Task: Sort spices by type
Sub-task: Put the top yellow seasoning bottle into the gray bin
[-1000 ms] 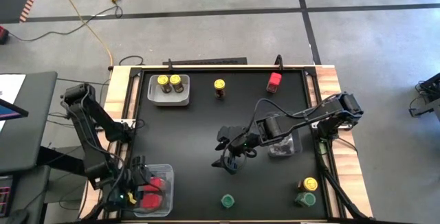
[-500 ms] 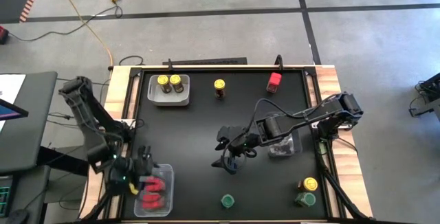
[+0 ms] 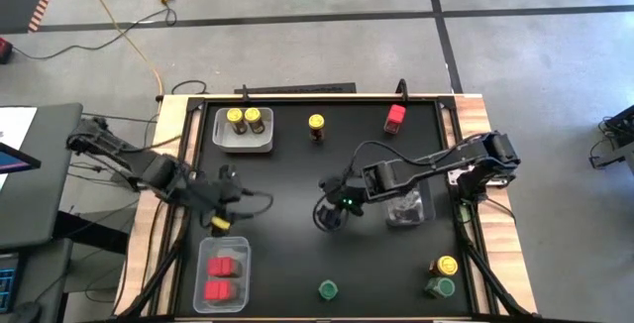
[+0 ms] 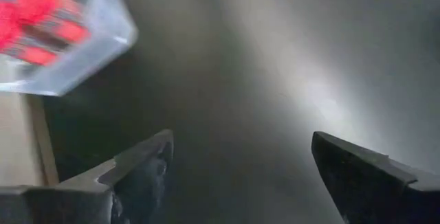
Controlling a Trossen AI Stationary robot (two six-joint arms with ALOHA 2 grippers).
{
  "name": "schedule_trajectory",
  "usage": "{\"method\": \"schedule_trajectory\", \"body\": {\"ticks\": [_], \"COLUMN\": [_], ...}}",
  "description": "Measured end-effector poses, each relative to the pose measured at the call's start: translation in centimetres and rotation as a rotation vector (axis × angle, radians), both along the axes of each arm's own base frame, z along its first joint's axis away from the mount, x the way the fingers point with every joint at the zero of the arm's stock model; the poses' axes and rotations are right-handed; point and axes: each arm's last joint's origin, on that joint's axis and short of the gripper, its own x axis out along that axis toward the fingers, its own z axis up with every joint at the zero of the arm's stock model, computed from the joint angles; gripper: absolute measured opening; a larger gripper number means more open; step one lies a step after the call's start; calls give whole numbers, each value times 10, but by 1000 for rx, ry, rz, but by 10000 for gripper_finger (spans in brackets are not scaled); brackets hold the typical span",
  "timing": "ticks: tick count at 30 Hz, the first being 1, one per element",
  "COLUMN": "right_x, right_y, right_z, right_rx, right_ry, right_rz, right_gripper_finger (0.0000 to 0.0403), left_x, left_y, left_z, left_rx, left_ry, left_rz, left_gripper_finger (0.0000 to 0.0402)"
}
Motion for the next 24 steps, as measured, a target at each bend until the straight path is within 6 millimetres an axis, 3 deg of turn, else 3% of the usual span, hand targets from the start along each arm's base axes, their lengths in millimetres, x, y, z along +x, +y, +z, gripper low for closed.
{"method": "schedule_trajectory", "body": {"ticks": [8,15,19,24], "right_x": [-8,-18,-23,-24], "right_y": [-48,-83,-93,-106], "right_z": [-9,-13,-15,-15], "right_rx": [-101,-149,-163,-164], "right_ry": [181,311,367,363], "right_rz": [-22,-23,-12,-38], "right_gripper_finger": [364,364,364,364], "left_x": [18,25,26,8], "left_y": [34,51,59,69], "left_z": [3,5,-21,-56], "left_rx": [-3,30,-4,-64], "left_ry": [-36,-104,-201,-322], "left_rz": [51,103,93,132], "left_gripper_finger": [266,266,266,266]}}
